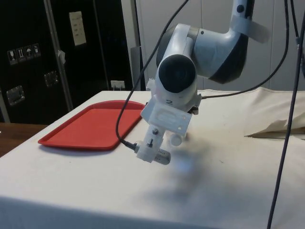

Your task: Place the bottle upright on the tray.

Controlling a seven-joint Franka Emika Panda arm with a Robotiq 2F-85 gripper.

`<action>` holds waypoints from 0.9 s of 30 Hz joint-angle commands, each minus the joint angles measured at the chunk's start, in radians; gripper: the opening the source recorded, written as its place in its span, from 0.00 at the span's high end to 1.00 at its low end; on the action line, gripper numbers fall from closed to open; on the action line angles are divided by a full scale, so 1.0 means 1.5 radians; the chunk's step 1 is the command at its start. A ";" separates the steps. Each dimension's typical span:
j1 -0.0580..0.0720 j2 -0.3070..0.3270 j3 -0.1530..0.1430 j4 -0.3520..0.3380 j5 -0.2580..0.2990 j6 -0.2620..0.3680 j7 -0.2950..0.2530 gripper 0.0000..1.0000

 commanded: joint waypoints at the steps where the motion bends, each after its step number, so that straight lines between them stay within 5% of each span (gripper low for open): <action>1: 0.001 0.000 0.000 0.000 -0.003 0.001 0.003 0.00; 27: -0.001 0.051 0.000 0.022 0.000 0.001 0.011 0.00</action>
